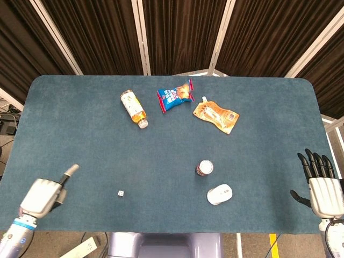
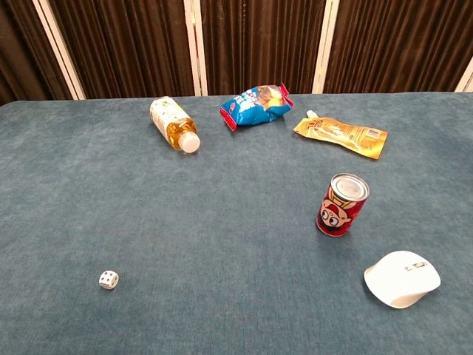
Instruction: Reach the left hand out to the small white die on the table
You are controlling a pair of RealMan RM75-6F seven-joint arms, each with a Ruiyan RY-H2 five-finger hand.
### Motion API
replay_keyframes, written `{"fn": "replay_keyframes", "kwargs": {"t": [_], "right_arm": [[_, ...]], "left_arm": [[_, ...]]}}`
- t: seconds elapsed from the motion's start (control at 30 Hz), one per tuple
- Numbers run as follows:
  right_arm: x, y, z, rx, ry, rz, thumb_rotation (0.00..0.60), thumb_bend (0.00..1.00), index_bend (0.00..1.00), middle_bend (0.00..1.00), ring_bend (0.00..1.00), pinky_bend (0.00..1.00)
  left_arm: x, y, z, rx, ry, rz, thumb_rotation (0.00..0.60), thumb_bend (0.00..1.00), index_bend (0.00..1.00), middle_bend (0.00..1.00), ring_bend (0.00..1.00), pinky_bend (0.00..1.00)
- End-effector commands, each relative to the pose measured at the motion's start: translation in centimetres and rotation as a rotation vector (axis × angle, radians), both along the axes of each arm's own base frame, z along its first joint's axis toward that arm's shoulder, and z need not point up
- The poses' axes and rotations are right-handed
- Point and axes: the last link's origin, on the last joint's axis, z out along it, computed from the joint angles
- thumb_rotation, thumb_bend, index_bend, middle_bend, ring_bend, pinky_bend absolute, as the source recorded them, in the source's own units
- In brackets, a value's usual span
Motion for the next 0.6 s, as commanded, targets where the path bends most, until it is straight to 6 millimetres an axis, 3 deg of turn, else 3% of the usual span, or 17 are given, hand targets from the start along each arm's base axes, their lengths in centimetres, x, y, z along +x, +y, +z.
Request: {"fn": "replay_keyframes", "kwargs": {"t": [0.03,0.2,0.6], "right_arm": [[0.0,0.0,0.0,0.000,-0.001,-0.001,0.600,0.01,0.04,0.00,0.00,0.00],[-0.3,0.1,0.1,0.002,-0.008,-0.012,0.600,0.01,0.04,0.00,0.00,0.00],[-0.2,-0.1,0.3,0.004,-0.014,-0.024,0.600,0.01,0.04,0.00,0.00,0.00]], "left_arm": [[1.1,-0.6,-1.4,-0.100,0.045,-0.044,0.600,0.78,0.00,0.77,0.84,0.90],[2.0,-1.3,-3.8,-0.186,0.103,-0.075,0.600,0.79,0.00,0.77,0.84,0.90],[3.4,-1.3,-6.8,-0.249,0.161,-0.094,0.600,0.79,0.00,0.77,0.84,0.90]]}}
